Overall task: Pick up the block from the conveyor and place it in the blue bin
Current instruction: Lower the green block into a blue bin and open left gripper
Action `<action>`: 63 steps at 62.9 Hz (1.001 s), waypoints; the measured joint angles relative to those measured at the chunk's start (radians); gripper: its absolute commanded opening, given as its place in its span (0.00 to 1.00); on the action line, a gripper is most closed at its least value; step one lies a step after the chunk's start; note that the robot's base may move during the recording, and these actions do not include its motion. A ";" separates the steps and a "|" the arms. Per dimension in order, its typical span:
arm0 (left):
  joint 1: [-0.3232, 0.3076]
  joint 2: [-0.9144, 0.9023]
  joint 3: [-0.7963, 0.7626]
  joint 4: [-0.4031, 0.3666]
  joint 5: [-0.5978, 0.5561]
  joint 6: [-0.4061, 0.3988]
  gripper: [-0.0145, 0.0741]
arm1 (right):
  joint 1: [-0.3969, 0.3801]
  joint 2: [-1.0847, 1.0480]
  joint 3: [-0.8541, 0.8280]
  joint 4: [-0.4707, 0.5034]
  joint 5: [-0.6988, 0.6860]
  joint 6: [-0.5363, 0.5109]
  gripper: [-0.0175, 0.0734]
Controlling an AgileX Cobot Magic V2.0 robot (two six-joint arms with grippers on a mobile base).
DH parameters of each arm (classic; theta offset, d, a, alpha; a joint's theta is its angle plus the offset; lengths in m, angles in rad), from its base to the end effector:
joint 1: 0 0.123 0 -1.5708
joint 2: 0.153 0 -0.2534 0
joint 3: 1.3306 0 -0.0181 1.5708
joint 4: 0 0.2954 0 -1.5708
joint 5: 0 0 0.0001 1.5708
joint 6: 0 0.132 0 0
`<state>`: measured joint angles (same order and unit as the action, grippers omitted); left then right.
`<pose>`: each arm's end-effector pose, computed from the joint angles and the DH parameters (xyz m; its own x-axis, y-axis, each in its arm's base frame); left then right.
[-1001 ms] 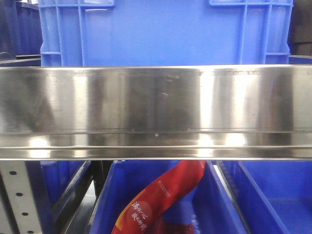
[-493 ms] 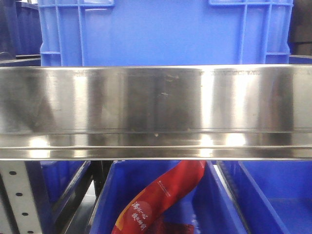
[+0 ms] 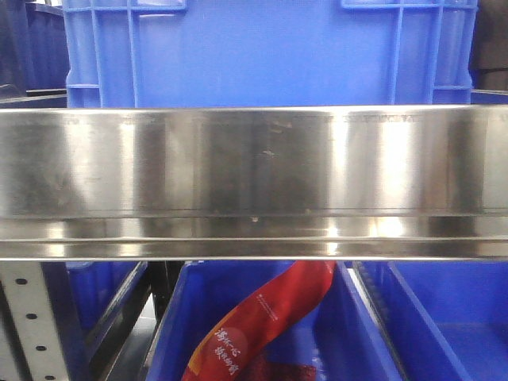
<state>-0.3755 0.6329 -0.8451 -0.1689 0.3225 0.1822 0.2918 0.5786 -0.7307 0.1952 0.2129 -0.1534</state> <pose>0.2110 -0.0908 0.4041 -0.0084 0.0268 -0.9996 0.4161 0.9091 0.0208 0.2149 0.0702 0.3838 0.0168 0.0441 -0.9989 -0.3275 0.9441 0.0362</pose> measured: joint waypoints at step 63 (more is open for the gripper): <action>-0.171 0.793 -0.487 -0.069 -0.048 0.000 0.20 | 0.197 0.716 -0.423 0.002 -0.060 0.000 0.04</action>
<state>-0.5468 1.4259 -1.3322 -0.2383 0.2746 0.1822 0.4886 1.2948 -1.1541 0.1972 0.1530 -0.1534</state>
